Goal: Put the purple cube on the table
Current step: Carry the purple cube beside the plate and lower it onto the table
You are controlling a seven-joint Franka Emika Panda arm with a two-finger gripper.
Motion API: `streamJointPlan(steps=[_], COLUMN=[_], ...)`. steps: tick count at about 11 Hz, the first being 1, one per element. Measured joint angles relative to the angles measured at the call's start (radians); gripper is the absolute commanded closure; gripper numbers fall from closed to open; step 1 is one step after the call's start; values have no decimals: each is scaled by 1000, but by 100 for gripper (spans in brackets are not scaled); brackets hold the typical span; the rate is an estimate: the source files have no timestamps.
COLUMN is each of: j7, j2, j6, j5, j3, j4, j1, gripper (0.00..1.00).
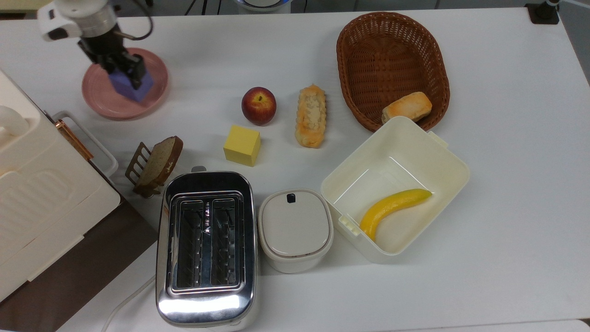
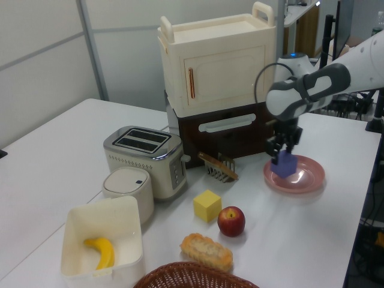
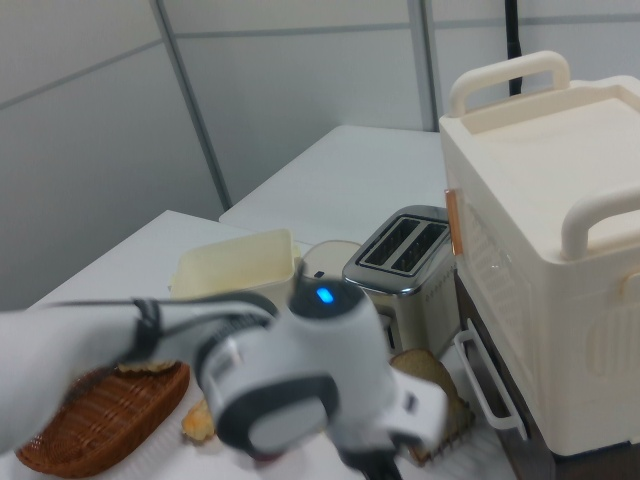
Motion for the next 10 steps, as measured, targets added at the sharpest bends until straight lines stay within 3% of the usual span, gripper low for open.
streamJointPlan(steps=[2,4,6,7,8,10], j7=[133,245,297,298,298,298], j2=[-53,-56,-34,-21,-9,3], j6=[-59,-69,-69,-69,-69,-69], j5=[0,-2,-14,-14,-17,-29], j3=[58,136,174,176,176,176], j4=[11,15,14,15,15,17], j1=[67,88,93,93,93,93], gripper=[86,86,84,71,5,0])
